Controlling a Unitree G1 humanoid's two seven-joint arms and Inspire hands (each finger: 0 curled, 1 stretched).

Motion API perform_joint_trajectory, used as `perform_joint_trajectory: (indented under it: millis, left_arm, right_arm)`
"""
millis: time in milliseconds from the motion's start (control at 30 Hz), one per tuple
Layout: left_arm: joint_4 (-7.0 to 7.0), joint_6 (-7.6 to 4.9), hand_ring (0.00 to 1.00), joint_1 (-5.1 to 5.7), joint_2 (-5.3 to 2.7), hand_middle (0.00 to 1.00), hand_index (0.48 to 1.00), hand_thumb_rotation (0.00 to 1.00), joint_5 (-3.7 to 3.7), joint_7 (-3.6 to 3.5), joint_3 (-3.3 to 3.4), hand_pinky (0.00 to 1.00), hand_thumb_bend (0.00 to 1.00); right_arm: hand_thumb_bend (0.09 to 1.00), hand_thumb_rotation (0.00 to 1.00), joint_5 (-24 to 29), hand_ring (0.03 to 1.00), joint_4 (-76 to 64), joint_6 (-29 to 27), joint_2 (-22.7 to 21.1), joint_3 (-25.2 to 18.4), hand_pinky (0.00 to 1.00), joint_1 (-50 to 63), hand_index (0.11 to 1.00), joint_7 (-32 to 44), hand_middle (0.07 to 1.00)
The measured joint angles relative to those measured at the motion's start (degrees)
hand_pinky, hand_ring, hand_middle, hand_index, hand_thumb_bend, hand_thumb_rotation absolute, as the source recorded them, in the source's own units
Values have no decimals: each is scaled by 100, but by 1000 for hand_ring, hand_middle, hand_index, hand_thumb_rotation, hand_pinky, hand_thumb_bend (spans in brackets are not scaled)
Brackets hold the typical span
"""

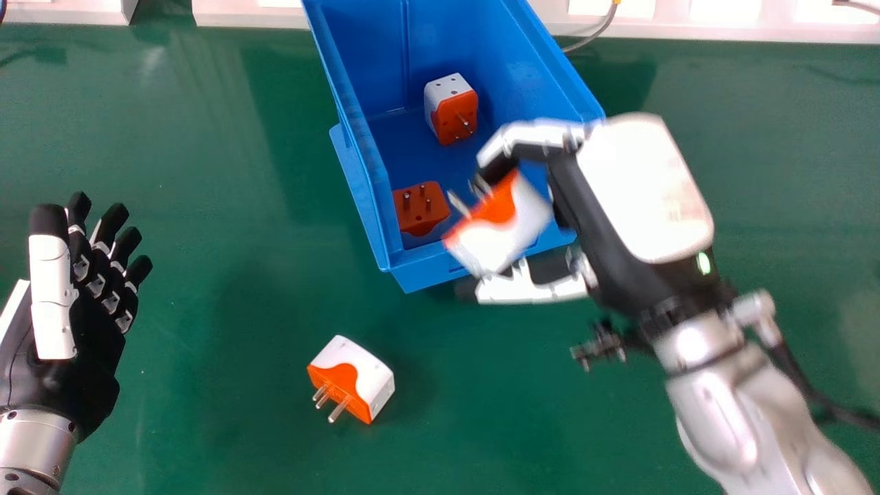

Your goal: Pick all objects and put in blue box

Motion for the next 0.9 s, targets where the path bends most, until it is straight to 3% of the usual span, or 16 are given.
perform_joint_trajectory:
  millis: [300, 533, 633, 800, 900]
  left_arm:
    - [92, -87, 1000, -12, 0, 1000, 1000, 952, 4, -40, 0, 1000, 856]
    - [95, -105, 1000, 4, 1, 1000, 1000, 974, 3, -34, 9, 1000, 835]
    - [97, -104, 1000, 17, 1, 1000, 999, 971, 1, -31, 20, 1000, 847]
    - [86, -100, 1000, 42, 2, 1000, 1000, 978, 6, -15, 23, 1000, 843]
    - [35, -98, 1000, 81, 0, 1000, 1000, 968, 4, -15, 22, 1000, 850]
  right_arm:
    - [485, 148, -409, 114, 1934, 27, 322, 87, 69, -2052, 469, -492, 185]
    - [488, 145, -577, 189, 4043, 185, 507, 397, 131, -3470, 474, -754, 284]
    - [488, 144, -614, 187, 5084, 235, 628, 591, 129, -3998, 471, -901, 271]
    - [486, 148, -613, 305, 6424, 270, 841, 912, 211, -4595, 476, -1015, 406]
    - [485, 151, -612, 321, 6872, 351, 962, 1063, 223, -4791, 477, -982, 419]
